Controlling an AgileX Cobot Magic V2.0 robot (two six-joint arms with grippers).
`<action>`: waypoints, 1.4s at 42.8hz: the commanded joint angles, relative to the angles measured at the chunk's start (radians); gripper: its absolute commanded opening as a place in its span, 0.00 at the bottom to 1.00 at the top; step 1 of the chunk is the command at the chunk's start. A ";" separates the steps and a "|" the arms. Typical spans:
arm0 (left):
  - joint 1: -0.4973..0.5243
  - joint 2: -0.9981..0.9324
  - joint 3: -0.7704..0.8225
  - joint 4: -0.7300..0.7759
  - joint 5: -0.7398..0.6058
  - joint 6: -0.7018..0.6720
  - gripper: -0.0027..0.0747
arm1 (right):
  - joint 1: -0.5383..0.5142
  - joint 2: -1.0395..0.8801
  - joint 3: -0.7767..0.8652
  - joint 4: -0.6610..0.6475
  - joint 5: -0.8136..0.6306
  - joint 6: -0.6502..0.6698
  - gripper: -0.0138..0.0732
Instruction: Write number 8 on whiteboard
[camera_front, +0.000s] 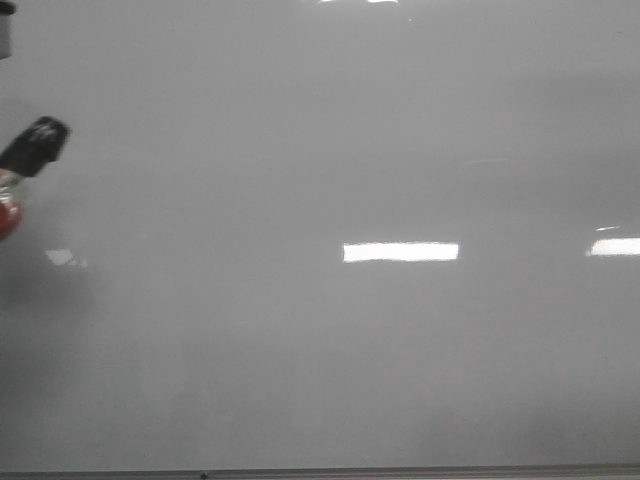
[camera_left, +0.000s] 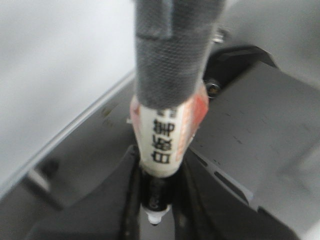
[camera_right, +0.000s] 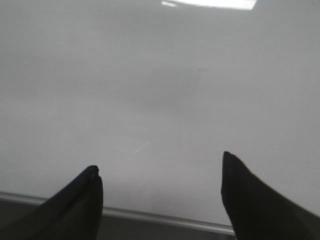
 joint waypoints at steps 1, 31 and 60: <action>-0.103 -0.032 -0.054 -0.121 0.068 0.189 0.01 | 0.066 0.096 -0.092 0.069 0.022 -0.110 0.77; -0.279 -0.034 -0.084 -0.262 0.093 0.307 0.01 | 0.457 0.780 -0.681 0.606 0.551 -0.780 0.77; -0.279 -0.034 -0.084 -0.262 0.093 0.309 0.01 | 0.596 1.006 -0.881 0.608 0.682 -0.779 0.50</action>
